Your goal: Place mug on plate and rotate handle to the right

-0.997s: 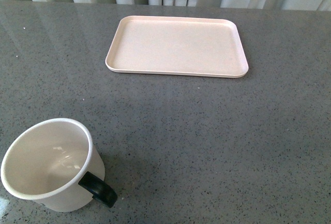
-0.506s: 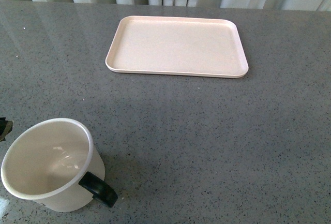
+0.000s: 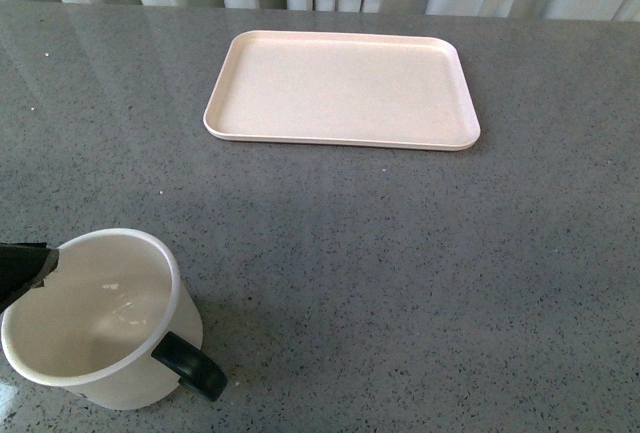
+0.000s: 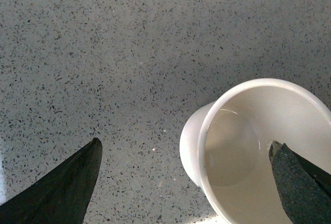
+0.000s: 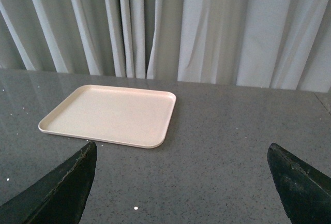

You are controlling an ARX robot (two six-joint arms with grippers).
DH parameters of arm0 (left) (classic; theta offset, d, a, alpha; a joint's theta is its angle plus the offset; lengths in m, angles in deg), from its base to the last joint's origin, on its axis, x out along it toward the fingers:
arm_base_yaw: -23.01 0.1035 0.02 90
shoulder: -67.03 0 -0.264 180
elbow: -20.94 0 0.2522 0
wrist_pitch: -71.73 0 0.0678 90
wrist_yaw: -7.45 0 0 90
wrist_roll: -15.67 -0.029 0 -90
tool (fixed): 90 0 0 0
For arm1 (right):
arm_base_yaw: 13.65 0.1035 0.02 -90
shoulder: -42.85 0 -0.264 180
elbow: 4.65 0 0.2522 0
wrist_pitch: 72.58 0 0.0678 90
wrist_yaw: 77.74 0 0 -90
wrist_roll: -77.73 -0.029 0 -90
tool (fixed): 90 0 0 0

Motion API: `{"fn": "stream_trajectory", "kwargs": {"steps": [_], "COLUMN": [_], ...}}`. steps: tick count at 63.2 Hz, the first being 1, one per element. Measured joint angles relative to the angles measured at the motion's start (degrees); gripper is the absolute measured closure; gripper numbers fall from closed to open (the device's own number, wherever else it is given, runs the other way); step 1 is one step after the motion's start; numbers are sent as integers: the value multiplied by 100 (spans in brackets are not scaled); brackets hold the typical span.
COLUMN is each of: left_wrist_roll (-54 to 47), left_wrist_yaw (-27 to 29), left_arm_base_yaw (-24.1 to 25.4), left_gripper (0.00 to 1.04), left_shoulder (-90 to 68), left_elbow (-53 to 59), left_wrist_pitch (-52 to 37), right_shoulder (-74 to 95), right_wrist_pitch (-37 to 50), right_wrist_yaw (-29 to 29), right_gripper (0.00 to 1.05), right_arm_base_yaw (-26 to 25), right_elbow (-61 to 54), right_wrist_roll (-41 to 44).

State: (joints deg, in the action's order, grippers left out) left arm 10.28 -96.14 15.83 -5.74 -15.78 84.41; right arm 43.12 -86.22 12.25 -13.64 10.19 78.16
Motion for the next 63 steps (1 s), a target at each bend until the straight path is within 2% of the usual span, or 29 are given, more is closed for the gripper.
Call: {"fn": "stream_trajectory", "kwargs": {"steps": [47,63], "left_wrist_roll": [-837,-855], "left_wrist_yaw": [-4,72], "left_arm_base_yaw": [-2,-116], "left_gripper": [10,46], "left_shoulder": [-612,-798], "left_elbow": [-192,-284], "left_wrist_pitch": [345,334], "right_shoulder": [0,0], "right_wrist_pitch": [2,2], "right_wrist_yaw": [0,0], "right_gripper": [9,9], "right_arm_base_yaw": [0,0], "right_elbow": [0,0], "right_wrist_roll": [0,0]}}
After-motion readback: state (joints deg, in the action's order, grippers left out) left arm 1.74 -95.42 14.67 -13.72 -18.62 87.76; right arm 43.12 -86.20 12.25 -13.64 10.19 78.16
